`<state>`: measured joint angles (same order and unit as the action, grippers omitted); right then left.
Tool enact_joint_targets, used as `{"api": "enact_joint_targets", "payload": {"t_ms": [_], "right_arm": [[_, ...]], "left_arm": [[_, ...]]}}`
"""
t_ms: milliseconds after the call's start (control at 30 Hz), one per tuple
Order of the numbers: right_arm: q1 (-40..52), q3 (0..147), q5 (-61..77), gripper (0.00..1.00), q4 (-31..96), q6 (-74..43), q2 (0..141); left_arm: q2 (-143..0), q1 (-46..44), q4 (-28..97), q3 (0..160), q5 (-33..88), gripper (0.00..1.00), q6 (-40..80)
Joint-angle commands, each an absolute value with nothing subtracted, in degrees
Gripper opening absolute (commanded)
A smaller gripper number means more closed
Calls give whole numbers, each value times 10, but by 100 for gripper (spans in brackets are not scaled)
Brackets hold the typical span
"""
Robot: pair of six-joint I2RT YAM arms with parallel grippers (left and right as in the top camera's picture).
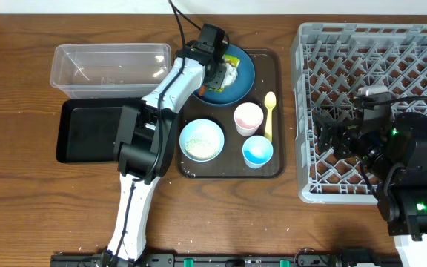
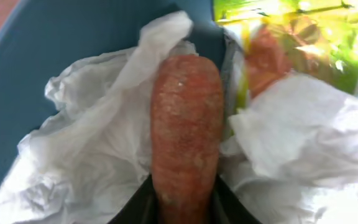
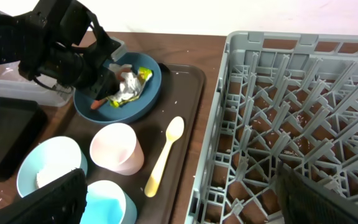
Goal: Sort waste into correct bins and load items into the dishwasher rack
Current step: 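Close the left gripper on the orange carrot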
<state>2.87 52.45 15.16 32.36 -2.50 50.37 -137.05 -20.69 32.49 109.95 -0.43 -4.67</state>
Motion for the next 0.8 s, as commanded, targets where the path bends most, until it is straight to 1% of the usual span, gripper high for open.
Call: {"api": "enact_joint_targets", "payload": {"t_ms": [0,200,267,300,333,400,433,500,567,700,733,767], "right_arm": [[24,537,148,94,326,-22,503],[24,537,148,95,324,-22,503],[24,537,148,95,324,-22,503],[24,537,148,95,324,-23,503],[24,537,148,95,324,-23,503],[24,537,148,95,324,-23,503],[24,537,148,95,324,-22,503],[24,537,148,95,324,-22,503],[24,537,148,95,324,-23,503],[24,537,148,95,324,-23,503],[24,537,148,95,324,-22,503],[24,537,148,95,324,-23,503]], "left_arm": [[-1340,-203,327,1095,-9,13,-50],[-1336,-203,335,1095,-9,12,-50],[-1336,-203,335,1095,-9,17,-50],[-1335,-203,335,1095,-9,24,-50],[-1335,-203,335,1095,-9,27,-50],[-1334,-203,335,1095,-9,30,-50],[-1334,-203,335,1095,-9,29,-50],[-1334,-203,336,1095,-9,21,-50],[-1334,-203,338,1095,-9,19,-50],[-1334,-203,340,1094,-9,19,-50],[-1334,-203,340,1094,-9,14,-50],[-1334,-203,339,1094,-9,12,-50]]}}
